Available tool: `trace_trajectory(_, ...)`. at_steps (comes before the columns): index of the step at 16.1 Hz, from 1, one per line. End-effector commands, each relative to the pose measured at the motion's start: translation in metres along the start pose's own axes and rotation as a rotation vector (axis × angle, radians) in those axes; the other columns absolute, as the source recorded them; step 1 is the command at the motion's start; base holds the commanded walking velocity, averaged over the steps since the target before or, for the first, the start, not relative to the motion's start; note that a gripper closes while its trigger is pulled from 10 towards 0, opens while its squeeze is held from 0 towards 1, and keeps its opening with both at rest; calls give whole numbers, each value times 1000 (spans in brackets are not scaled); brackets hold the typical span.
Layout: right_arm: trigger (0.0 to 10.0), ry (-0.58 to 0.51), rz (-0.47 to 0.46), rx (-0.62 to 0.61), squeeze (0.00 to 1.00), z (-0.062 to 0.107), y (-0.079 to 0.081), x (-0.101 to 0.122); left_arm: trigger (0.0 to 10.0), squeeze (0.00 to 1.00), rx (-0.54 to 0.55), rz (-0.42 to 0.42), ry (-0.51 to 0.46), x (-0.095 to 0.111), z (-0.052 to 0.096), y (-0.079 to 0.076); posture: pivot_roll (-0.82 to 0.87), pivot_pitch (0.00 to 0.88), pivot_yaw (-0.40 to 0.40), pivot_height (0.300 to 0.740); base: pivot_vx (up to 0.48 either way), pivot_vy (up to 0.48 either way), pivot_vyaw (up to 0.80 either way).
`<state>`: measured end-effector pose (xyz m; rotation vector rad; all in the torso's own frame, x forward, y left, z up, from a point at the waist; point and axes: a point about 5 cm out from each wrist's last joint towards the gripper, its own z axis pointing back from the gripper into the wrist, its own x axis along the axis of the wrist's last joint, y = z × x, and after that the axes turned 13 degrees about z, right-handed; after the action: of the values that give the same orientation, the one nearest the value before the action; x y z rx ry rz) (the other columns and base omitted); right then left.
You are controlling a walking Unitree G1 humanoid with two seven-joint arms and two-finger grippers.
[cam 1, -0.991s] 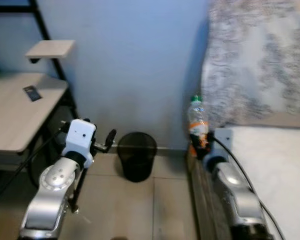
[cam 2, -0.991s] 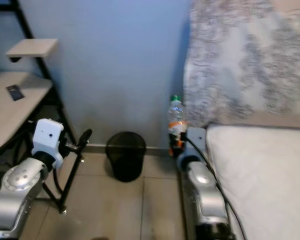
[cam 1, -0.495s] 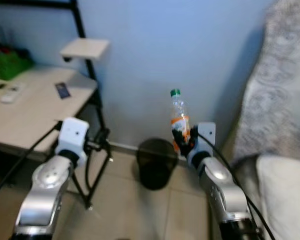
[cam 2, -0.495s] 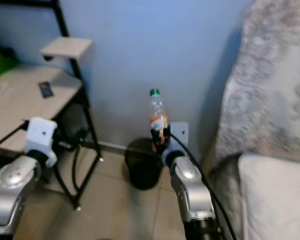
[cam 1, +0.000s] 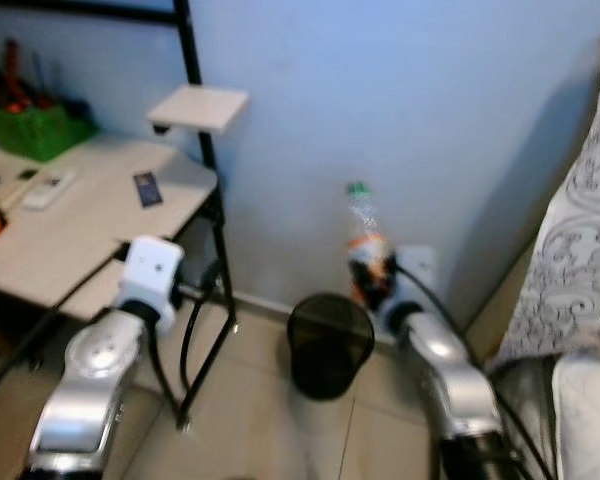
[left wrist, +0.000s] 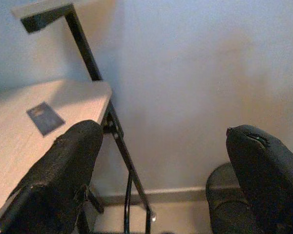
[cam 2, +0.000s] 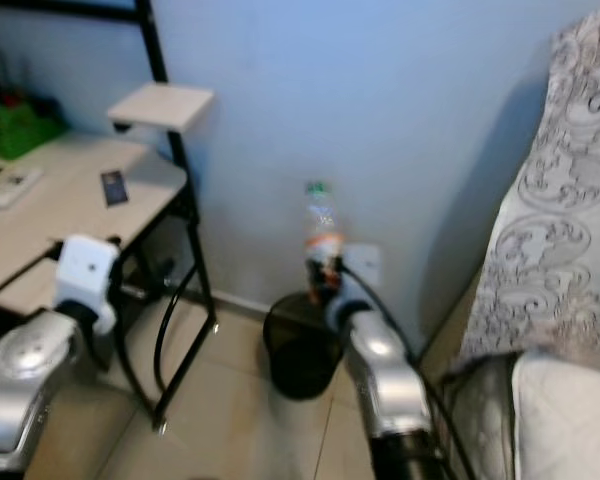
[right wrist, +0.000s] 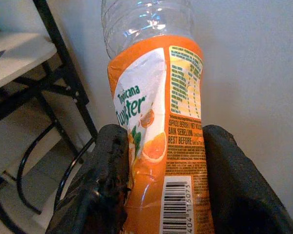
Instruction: Clean up the room
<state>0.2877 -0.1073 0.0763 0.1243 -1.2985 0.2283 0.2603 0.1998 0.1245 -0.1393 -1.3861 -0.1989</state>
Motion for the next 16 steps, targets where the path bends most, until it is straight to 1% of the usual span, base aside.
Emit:
trace_trajectory(1, 10000, 24, 25, -36, 0, 2, -13, -4, 10000, 0, -29, -2, -2, 1, -1, -6, 121, 0, 18, 740, 334, 0, 0)
trace_trajectory(2, 10000, 56, 91, -17, 0, 2, -13, -8, 10000, 0, -34, -1, 3, 0, -1, -7, 118, 0, 18, 740, 334, 0, 0)
trace_trajectory(4, 10000, 90, 96, -12, 0, 2, -15, -12, 10000, 0, -41, 1, 8, -1, 0, -8, 117, 0, 16, 740, 334, 0, 0)
trace_trajectory(6, 10000, 152, 158, -12, 0, 1, -21, -20, 10000, 0, -56, 0, 18, -3, 0, -9, 117, 0, 12, 740, 336, 0, 0)
trace_trajectory(7, 10000, 202, 223, -1, 0, 2, -28, -26, 10000, 0, -81, -15, 34, -5, 2, -9, 120, 0, 4, 740, 334, 0, 0)
trace_trajectory(8, 10000, 209, 235, 8, 0, 2, -28, -27, 10000, 0, -88, -17, 37, -5, 2, -9, 121, 0, 0, 740, 334, 0, 0)
trace_trajectory(9, 10000, 219, 250, 42, 0, 2, -28, -28, 10000, 0, -110, -20, 46, -6, 3, -9, 124, 0, -3, 740, 330, 0, 0)
trace_trajectory(10, 10000, 225, 262, 80, 0, 0, -27, -28, 10000, 0, -147, -33, 64, -7, 2, -9, 138, 0, -19, 740, 326, 0, 0)
trace_trajectory(12, 10000, 224, 272, 125, 0, -3, -24, -27, 10000, 0, -189, -45, 82, -9, 0, -9, 142, 0, -22, 740, 328, 0, 0)
trace_trajectory(13, 10000, 230, 299, 177, 0, -6, -21, -26, 10000, 0, -242, -55, 105, -11, -2, -10, 143, 0, -24, 740, 322, 0, 0)
trace_trajectory(14, 10000, 234, 306, 191, 0, -6, -21, -26, 10000, 0, -259, -60, 112, -12, -3, -11, 143, 0, -24, 740, 322, 0, 0)
trace_trajectory(16, 10000, 260, 349, 225, 0, -7, -27, -30, 10000, 0, -316, -72, 141, -16, -4, -14, 139, 0, -26, 740, 313, 0, 0)
